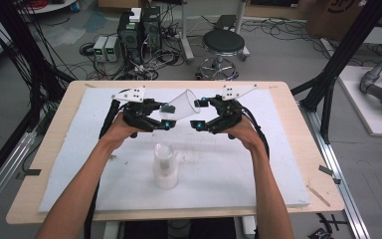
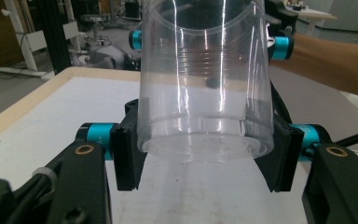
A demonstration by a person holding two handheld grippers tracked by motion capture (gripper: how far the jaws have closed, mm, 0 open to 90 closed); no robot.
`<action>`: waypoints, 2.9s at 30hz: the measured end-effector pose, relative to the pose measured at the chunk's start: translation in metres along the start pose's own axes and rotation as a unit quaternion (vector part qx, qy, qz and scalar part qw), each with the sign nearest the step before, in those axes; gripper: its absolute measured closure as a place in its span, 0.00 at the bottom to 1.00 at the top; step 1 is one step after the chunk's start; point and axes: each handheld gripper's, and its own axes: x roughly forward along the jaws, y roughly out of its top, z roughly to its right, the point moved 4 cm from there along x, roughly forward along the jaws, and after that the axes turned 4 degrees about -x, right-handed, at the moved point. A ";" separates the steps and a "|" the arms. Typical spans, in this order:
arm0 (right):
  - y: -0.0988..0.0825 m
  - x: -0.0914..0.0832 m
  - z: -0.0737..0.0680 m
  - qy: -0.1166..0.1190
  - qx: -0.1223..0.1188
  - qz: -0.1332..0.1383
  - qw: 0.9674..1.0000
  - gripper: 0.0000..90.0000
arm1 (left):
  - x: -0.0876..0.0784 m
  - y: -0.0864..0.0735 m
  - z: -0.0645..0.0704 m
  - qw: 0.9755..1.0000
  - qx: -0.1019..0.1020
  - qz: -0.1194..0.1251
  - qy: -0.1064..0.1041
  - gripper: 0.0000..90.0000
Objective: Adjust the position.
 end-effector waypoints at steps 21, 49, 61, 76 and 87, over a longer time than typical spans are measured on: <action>0.008 0.011 -0.002 0.034 -0.007 0.030 0.999 0.17 | 0.012 0.002 0.004 1.000 0.005 0.004 -0.020 0.46; 0.019 0.011 -0.006 0.047 -0.026 0.047 0.997 0.35 | 0.017 0.000 0.007 0.999 0.009 -0.013 -0.031 0.46; 0.018 0.010 -0.004 0.040 -0.020 0.042 0.998 0.34 | 0.013 0.001 0.003 1.000 -0.022 -0.008 -0.006 0.10; 0.016 0.004 0.000 0.000 -0.017 0.024 1.000 0.34 | -0.028 -0.001 -0.004 0.994 -0.045 -0.053 0.080 0.10; 0.011 -0.005 0.005 -0.050 -0.005 -0.014 0.999 0.35 | -0.058 0.001 0.008 0.980 -0.073 -0.107 0.151 0.10</action>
